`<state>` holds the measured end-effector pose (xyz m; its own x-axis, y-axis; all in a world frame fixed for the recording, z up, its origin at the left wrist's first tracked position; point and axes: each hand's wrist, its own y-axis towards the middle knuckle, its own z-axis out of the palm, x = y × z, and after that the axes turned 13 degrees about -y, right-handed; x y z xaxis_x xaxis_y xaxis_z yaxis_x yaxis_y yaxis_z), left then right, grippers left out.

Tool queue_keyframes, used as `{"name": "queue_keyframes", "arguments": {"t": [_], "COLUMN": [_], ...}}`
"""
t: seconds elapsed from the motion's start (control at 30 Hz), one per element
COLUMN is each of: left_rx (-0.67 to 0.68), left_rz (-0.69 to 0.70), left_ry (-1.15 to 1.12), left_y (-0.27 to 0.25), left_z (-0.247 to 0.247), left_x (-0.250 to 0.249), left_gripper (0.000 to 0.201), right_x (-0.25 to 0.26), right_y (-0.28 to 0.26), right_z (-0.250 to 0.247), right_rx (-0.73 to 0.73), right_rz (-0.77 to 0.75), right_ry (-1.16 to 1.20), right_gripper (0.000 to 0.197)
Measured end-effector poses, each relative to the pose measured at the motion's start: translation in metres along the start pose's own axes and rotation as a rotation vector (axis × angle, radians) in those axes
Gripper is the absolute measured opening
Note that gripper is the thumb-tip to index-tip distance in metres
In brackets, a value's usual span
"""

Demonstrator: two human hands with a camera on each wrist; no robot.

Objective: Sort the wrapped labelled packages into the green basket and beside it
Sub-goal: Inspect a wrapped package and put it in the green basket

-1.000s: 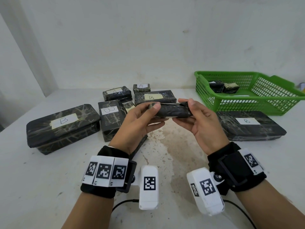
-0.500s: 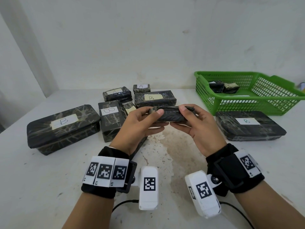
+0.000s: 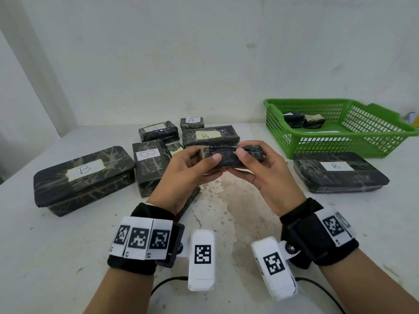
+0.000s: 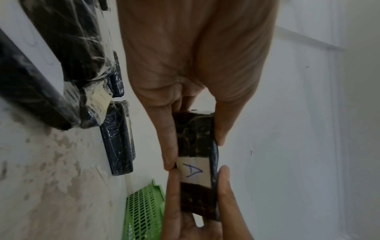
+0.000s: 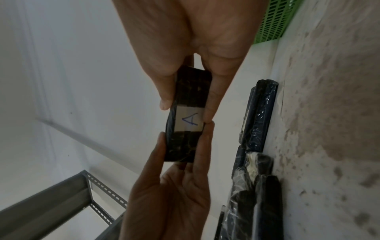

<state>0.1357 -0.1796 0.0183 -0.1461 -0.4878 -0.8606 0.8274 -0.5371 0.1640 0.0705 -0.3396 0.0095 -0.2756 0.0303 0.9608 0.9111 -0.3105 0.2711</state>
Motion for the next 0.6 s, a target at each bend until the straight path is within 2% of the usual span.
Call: {"name": "queue_keyframes", "arguments": {"t": [0.13,0.27,0.43,0.6], "left_rx": [0.004,0.042,0.035,0.022], "left_rz": [-0.016,-0.018,-0.001,0.005], "left_ry": [-0.004,-0.011,-0.003,-0.002], "left_y": [-0.0002,-0.0029,-0.0023,-0.0018], "left_z": [-0.0005,0.0041,0.0027,0.0044], "left_x": [0.0,0.0003,-0.0005,-0.0005], "left_gripper": [0.032,0.048,0.049,0.038], "right_x": [-0.001,0.0011,-0.0007,-0.0012], "right_y": [-0.0006,0.0004,0.0004,0.0028], "right_z": [0.0026,-0.0002,0.0008,-0.0024], "right_rx": [-0.038,-0.07,-0.031,-0.063], "right_rz": [-0.031,-0.043,-0.008,-0.028], "right_ry": [-0.039,-0.005,0.027,0.009], "right_gripper": [0.034,0.031,0.03,0.009]}}
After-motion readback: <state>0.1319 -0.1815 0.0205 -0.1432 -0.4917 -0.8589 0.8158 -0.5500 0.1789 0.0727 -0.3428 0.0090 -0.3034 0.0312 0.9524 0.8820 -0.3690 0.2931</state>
